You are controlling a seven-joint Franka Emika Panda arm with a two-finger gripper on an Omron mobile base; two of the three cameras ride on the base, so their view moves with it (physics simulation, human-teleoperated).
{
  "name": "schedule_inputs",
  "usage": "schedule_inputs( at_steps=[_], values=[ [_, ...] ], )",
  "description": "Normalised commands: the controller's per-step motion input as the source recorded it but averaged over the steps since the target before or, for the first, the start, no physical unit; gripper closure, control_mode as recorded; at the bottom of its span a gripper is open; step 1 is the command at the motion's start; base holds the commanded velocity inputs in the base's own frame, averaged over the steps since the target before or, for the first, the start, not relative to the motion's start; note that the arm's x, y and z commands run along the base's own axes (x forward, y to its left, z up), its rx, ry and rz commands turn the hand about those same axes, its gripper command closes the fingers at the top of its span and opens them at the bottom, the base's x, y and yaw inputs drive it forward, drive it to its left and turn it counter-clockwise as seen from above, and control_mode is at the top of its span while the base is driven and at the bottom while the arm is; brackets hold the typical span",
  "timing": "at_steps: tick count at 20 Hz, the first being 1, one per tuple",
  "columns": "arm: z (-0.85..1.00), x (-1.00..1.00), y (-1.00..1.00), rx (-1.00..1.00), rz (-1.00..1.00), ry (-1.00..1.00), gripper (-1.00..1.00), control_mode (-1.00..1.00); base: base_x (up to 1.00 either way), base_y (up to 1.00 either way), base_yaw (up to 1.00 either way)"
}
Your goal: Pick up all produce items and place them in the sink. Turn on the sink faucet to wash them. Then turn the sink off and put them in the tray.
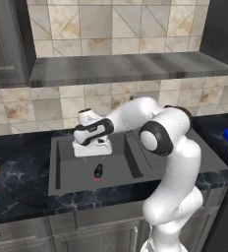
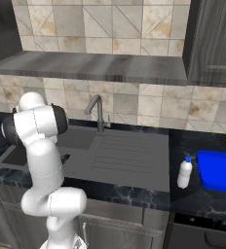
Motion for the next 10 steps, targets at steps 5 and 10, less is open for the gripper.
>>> schedule_inputs(
  at_steps=[5, 10],
  values=[
    [0.42, -0.39, 0.04, 0.00, 0.00, -0.08, -1.00, -1.00, 0.00, 0.00, 0.00],
    [0.36, -0.42, 0.10, 0.00, 0.00, -0.06, -1.00, -1.00, 0.00, 0.00, 0.00]
  ],
)
